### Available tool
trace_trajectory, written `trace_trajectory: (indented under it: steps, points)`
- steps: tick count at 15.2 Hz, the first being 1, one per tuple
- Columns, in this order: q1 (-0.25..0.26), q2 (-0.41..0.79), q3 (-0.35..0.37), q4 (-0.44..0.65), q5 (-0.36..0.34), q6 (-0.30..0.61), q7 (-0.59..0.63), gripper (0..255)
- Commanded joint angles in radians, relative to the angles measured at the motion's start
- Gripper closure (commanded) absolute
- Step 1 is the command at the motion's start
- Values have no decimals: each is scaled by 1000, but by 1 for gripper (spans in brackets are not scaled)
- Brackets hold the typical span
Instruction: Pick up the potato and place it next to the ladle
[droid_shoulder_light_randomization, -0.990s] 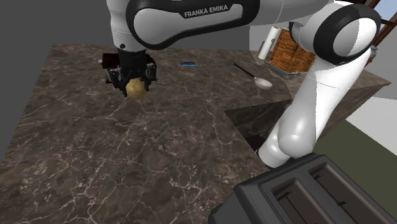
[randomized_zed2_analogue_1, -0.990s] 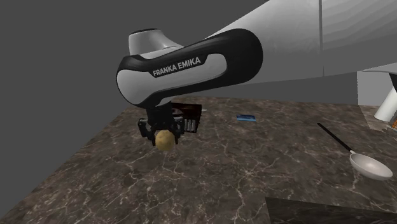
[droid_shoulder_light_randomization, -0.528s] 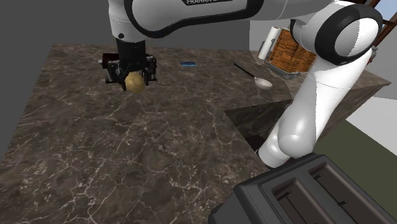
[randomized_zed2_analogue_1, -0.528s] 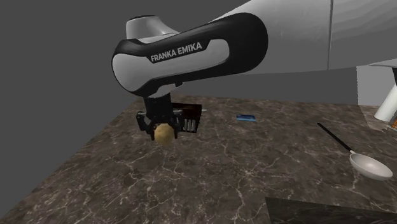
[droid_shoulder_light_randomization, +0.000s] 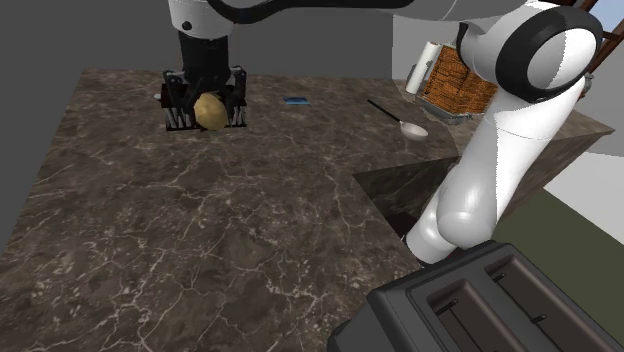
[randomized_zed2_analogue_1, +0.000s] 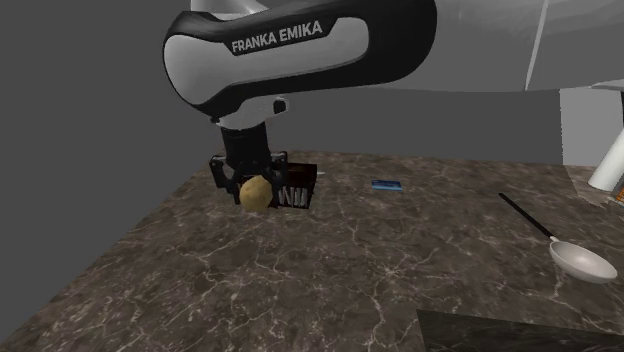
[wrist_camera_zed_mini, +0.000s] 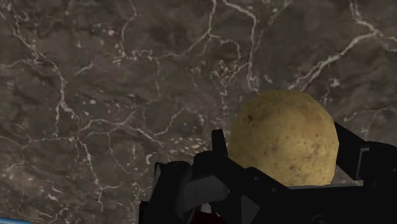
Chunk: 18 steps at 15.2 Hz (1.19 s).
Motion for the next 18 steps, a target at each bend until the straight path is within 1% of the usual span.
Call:
trace_trajectory:
  steps: [1,11,14,18]
  points:
    - [1,3,1,32,-1,-29,-1,255]
    - [14,32,6,202,-14,-174,0,255]
    - [-35,-108,-18,40,49,-134,-65,255]
    - [-71,-276,-67,-139,113,-106,-157,255]
